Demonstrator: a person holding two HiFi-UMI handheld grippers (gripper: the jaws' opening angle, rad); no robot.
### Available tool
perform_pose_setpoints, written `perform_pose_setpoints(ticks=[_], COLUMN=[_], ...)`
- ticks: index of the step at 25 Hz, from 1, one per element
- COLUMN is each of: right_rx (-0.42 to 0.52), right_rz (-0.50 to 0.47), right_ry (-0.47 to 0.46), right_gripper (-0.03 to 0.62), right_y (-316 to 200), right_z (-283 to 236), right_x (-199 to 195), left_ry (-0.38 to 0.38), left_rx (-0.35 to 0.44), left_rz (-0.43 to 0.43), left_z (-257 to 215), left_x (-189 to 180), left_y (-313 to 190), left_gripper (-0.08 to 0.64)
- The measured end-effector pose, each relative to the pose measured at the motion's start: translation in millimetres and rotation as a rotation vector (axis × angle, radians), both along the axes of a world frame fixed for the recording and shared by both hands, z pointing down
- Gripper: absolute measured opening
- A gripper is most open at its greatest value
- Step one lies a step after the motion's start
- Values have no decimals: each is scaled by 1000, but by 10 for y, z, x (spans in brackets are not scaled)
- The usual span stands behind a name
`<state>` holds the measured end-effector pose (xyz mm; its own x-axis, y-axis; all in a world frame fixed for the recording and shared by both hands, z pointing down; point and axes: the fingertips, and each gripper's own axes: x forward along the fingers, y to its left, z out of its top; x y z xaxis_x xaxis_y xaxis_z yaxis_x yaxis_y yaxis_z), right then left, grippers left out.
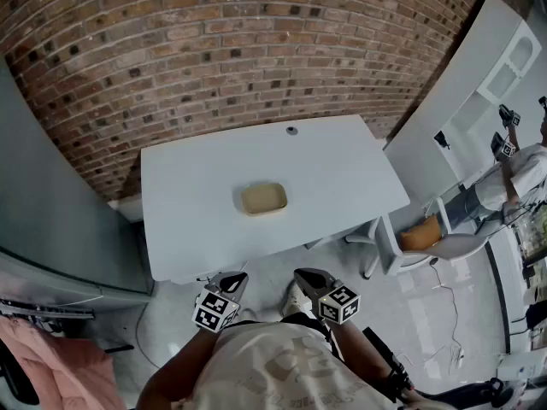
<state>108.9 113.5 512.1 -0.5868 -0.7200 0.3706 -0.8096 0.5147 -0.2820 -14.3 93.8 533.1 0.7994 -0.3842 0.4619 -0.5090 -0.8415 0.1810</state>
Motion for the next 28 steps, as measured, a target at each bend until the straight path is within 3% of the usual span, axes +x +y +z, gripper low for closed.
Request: perform_pose_setpoints(ticks=[13,28], right_rx=[5,-14], right_rz=[22,-19], right_ry=[15,20], right_gripper=[8,8], right_y=[-25,-309], right_z=[-71,-32], right_x=[7,20], left_ry=[-3,5], left_rx=[-5,-19], left_rz=[-16,-85], left_z=[-47,-31], left_x=[-106,-175], left_y=[73,-131], left_gripper=[2,2])
